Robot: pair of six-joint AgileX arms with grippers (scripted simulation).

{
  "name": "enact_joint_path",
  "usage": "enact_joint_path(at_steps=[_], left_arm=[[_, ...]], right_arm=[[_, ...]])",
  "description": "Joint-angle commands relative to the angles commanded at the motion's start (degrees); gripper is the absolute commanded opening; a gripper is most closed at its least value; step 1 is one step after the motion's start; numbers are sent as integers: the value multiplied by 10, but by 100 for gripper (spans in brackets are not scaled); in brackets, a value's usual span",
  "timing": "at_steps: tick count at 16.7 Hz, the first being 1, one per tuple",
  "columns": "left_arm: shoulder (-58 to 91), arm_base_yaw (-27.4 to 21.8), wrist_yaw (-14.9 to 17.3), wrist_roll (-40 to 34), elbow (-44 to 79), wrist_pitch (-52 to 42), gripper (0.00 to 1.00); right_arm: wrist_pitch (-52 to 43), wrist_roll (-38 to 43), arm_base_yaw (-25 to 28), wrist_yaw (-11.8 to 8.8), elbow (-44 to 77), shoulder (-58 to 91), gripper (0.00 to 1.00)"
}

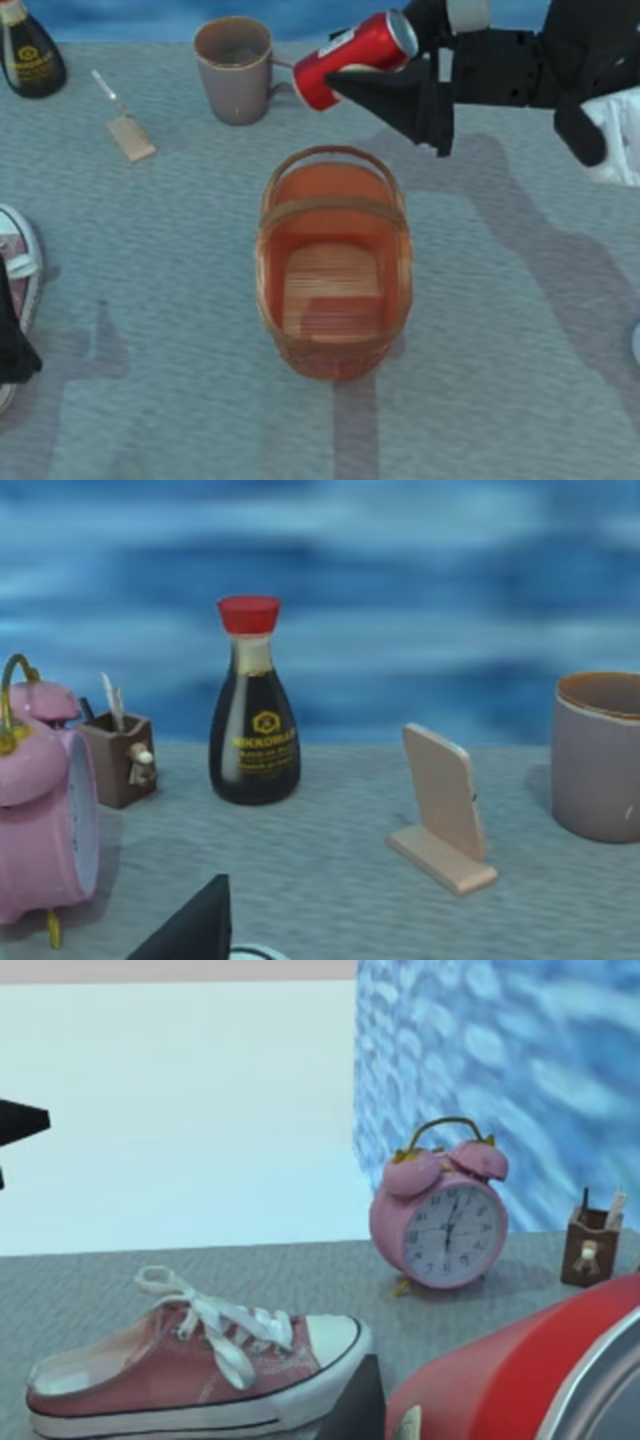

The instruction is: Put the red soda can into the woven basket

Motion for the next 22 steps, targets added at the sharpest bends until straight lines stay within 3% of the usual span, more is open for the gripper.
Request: enact_joint_path(at_steps=[6, 13, 18, 22], left_arm=[[0, 0, 0, 0, 0, 0, 100], [0, 0, 0, 0, 0, 0, 100], [0, 0, 0, 0, 0, 0, 100], [0, 0, 0, 0, 0, 0, 100]], right_arm=[[22, 0, -3, 0, -4, 24, 0], [183, -2, 2, 2, -46, 139, 0], [190, -2, 3, 2, -49, 145, 0], [190, -2, 3, 2, -49, 145, 30]])
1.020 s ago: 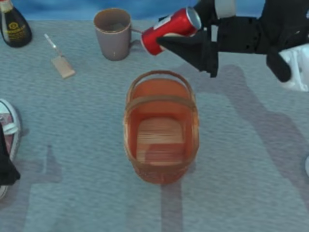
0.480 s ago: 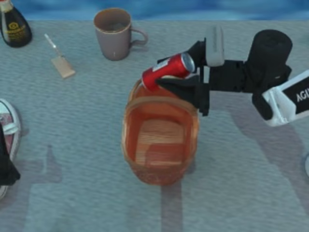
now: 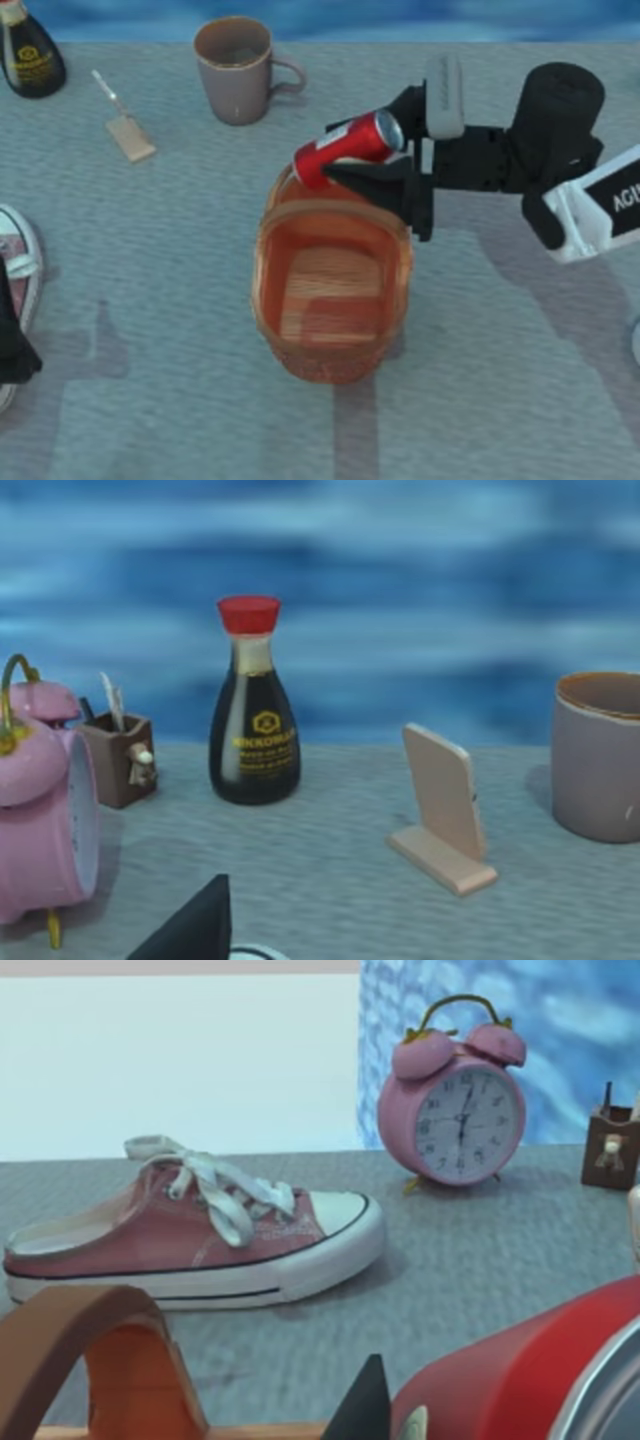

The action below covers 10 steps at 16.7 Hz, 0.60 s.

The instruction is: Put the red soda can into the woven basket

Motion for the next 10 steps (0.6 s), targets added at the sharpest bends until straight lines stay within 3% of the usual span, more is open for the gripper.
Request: enact_joint_path(at_steps=[9, 10], left_arm=[[0, 0, 0, 0, 0, 0, 100], [0, 0, 0, 0, 0, 0, 100]], right_arm=[[0, 0, 0, 0, 0, 0, 98], [0, 0, 0, 0, 0, 0, 100]])
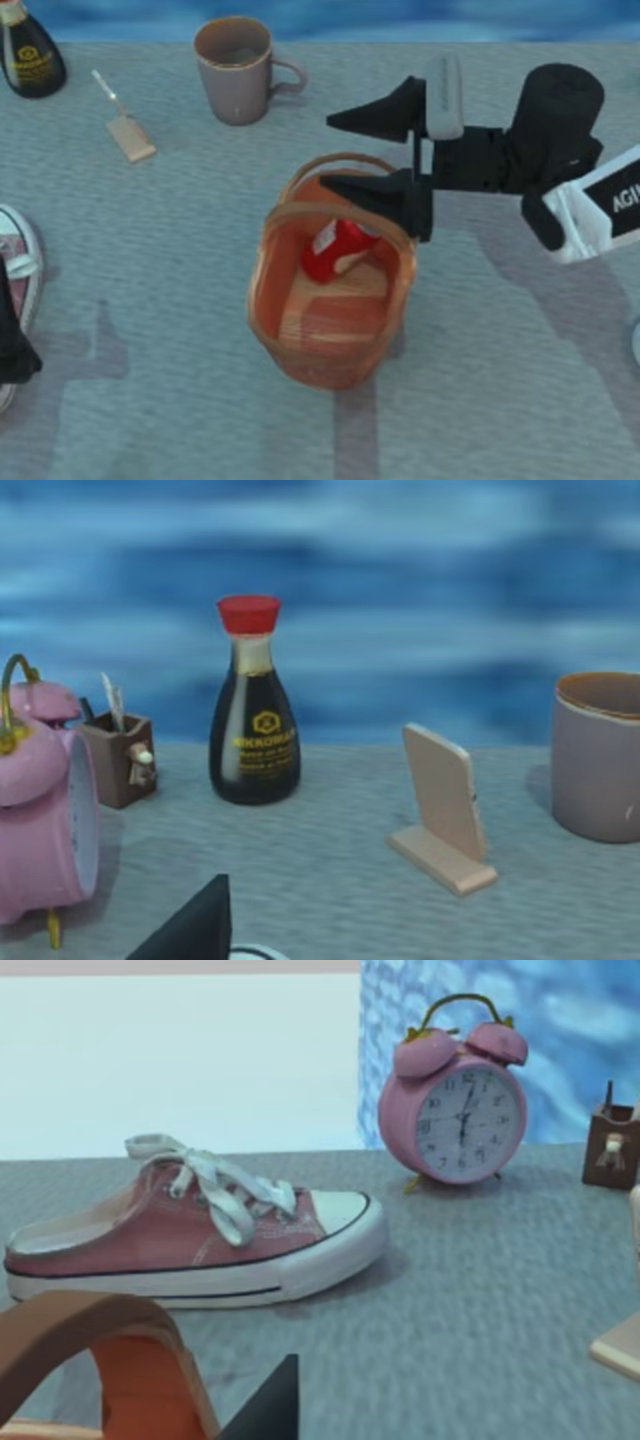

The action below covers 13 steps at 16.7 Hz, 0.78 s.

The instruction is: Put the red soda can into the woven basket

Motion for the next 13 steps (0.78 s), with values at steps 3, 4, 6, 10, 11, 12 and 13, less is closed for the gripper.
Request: enact_joint_path(at_steps=[3, 4, 6, 10, 11, 12, 13], left_arm=[[0, 0, 0, 0, 0, 0, 100], [0, 0, 0, 0, 0, 0, 100], [0, 0, 0, 0, 0, 0, 100], [5, -3, 1, 3, 5, -4, 100], [15, -8, 3, 8, 15, -12, 100], [31, -16, 6, 17, 31, -25, 100], [52, -25, 9, 29, 52, -42, 100]], right_arm=[[0, 0, 0, 0, 0, 0, 100], [0, 0, 0, 0, 0, 0, 100], [0, 0, 0, 0, 0, 0, 100], [-3, 0, -3, 2, -3, -5, 100], [-8, 0, -4, 7, -10, -14, 100], [-16, -1, -7, 15, -21, -27, 100], [-27, -1, -10, 25, -35, -45, 100]])
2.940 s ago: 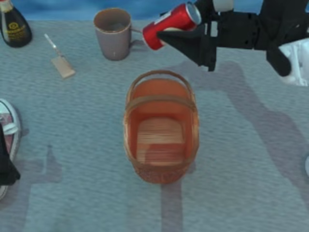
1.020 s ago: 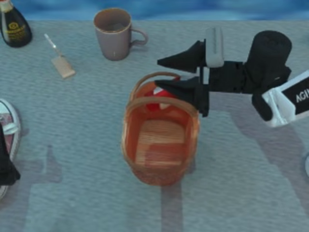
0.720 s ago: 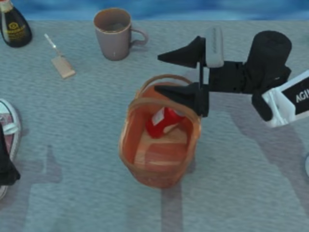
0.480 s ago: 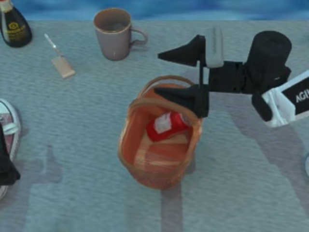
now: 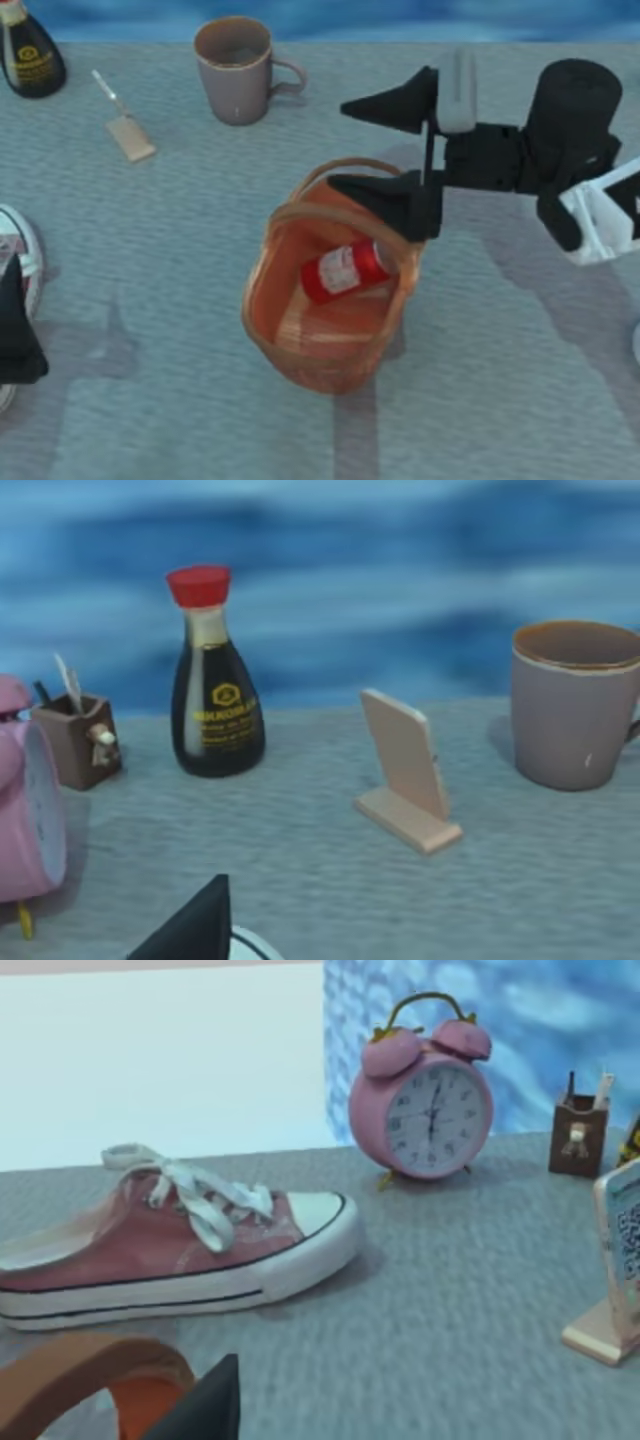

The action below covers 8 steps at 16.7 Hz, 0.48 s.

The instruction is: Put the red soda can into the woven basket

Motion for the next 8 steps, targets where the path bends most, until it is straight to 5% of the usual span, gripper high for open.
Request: enact_joint_path(at_steps=[4, 8], left_arm=[[127, -53, 12, 70, 125, -102, 100], [309, -119, 19, 168, 303, -242, 100]], right_arm=[[-68, -2, -24, 66, -84, -114, 100], [-164, -5, -56, 160, -194, -285, 100]])
